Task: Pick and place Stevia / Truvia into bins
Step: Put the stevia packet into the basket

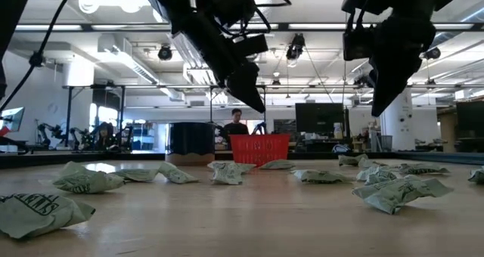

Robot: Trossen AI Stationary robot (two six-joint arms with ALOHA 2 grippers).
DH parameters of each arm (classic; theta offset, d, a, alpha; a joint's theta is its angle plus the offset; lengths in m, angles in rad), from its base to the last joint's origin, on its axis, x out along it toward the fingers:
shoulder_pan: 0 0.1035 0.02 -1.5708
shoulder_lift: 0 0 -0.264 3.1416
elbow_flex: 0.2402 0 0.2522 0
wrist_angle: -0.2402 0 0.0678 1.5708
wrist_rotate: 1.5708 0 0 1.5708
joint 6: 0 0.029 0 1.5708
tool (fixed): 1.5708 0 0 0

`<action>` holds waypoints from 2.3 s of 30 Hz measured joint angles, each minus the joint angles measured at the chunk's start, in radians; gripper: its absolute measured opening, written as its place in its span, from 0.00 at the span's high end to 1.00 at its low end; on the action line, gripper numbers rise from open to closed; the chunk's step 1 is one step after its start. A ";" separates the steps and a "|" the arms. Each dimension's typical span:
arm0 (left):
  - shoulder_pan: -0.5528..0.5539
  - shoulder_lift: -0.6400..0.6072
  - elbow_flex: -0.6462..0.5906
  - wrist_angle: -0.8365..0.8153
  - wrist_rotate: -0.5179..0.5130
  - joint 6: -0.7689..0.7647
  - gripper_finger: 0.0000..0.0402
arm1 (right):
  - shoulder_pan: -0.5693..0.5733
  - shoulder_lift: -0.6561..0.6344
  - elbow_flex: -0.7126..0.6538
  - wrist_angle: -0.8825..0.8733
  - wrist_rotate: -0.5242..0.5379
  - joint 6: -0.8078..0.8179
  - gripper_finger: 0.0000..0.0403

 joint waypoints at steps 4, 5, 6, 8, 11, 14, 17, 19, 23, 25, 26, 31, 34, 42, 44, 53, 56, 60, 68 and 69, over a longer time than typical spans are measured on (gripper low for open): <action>-0.001 -0.056 0.000 -0.049 0.042 -0.055 0.62 | -0.001 0.000 -0.017 0.000 0.107 -0.109 0.71; -0.001 -0.074 -0.001 -0.071 0.061 -0.071 0.62 | -0.001 0.000 -0.026 0.000 0.127 -0.136 0.71; -0.001 -0.090 -0.002 -0.082 0.076 -0.081 0.62 | -0.001 0.000 -0.039 0.002 0.145 -0.161 0.71; -0.003 -0.131 -0.007 -0.108 0.112 -0.110 0.62 | -0.006 0.000 -0.072 0.022 0.165 -0.177 0.71; -0.010 -0.191 -0.017 -0.132 0.150 -0.166 0.62 | -0.017 0.011 -0.099 0.082 0.165 -0.198 0.71; -0.021 -0.257 -0.021 -0.149 0.171 -0.221 0.62 | -0.017 0.030 -0.117 0.128 0.162 -0.229 0.72; -0.040 -0.319 -0.032 -0.158 0.173 -0.262 0.62 | -0.018 0.051 -0.135 0.166 0.162 -0.222 0.72; -0.057 -0.357 -0.035 -0.159 0.177 -0.263 0.62 | -0.021 0.061 -0.150 0.164 0.165 -0.215 0.72; -0.086 -0.414 -0.037 -0.164 0.177 -0.263 0.62 | -0.029 0.087 -0.168 0.178 0.214 -0.139 0.72; -0.095 -0.436 -0.038 -0.176 0.177 -0.263 0.62 | -0.034 0.102 -0.171 0.199 0.241 -0.097 0.72; -0.100 -0.440 -0.038 -0.176 0.175 -0.265 0.62 | -0.037 0.109 -0.177 0.202 0.243 -0.084 0.71; -0.111 -0.453 -0.037 -0.171 0.169 -0.281 0.62 | -0.037 0.150 -0.186 0.239 0.237 -0.013 0.67; -0.113 -0.449 -0.038 -0.186 0.169 -0.288 0.62 | -0.037 0.181 -0.186 0.247 0.237 0.043 0.62; -0.116 -0.427 -0.048 -0.184 0.169 -0.288 0.62 | -0.036 0.239 -0.180 0.251 0.235 0.171 0.53; -0.116 -0.421 -0.049 -0.179 0.169 -0.288 0.62 | -0.037 0.241 -0.179 0.251 0.227 0.175 0.54; -0.116 -0.414 -0.061 -0.177 0.169 -0.289 0.62 | -0.037 0.198 -0.184 0.256 0.203 0.178 0.80; -0.117 -0.414 -0.065 -0.176 0.169 -0.310 0.62 | -0.035 0.182 -0.185 0.256 0.172 0.174 0.89; -0.117 -0.414 -0.069 -0.175 0.169 -0.315 0.62 | -0.035 0.157 -0.178 0.260 0.126 0.161 0.97; -0.117 -0.414 -0.082 -0.170 0.169 -0.316 0.62 | -0.035 0.070 -0.151 0.356 -0.007 0.087 0.98; -0.117 -0.414 -0.082 -0.170 0.169 -0.315 0.62 | -0.035 0.058 -0.149 0.388 -0.023 0.073 0.98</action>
